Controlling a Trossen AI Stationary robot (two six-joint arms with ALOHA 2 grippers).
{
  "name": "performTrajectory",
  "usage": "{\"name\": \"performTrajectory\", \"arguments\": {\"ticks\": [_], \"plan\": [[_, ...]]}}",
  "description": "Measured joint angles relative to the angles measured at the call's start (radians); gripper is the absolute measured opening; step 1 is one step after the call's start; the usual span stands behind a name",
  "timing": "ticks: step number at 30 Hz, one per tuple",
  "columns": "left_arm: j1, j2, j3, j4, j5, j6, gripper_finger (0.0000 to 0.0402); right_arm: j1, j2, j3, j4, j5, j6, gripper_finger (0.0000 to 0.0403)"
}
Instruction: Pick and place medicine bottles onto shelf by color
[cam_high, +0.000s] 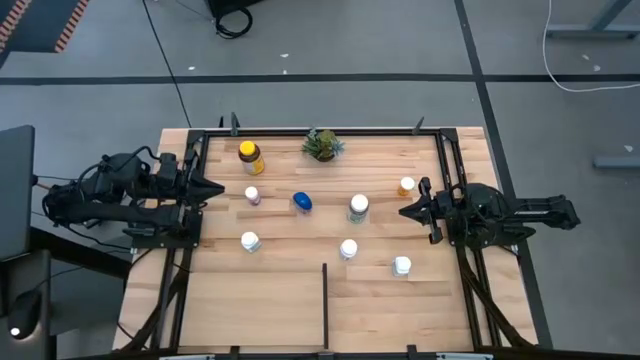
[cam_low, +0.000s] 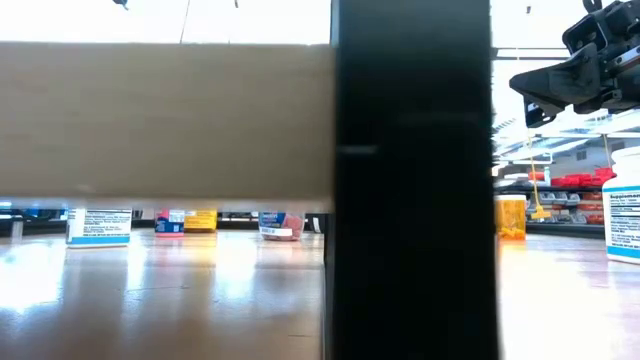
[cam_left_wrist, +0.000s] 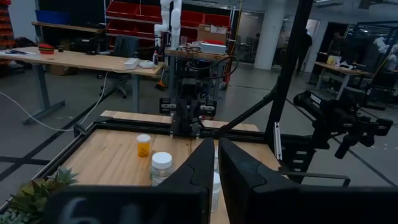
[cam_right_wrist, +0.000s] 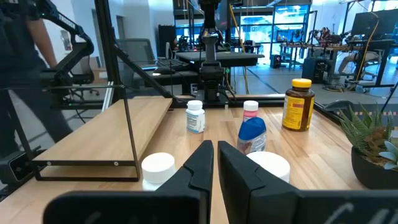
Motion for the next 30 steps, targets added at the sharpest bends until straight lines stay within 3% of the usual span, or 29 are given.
{"name": "performTrajectory", "arguments": {"ticks": [30], "plan": [[0.0,0.0,0.0,0.0,0.0,0.0,0.0034,0.0,0.0,0.0,0.0,0.0,0.0,0.0031]]}}
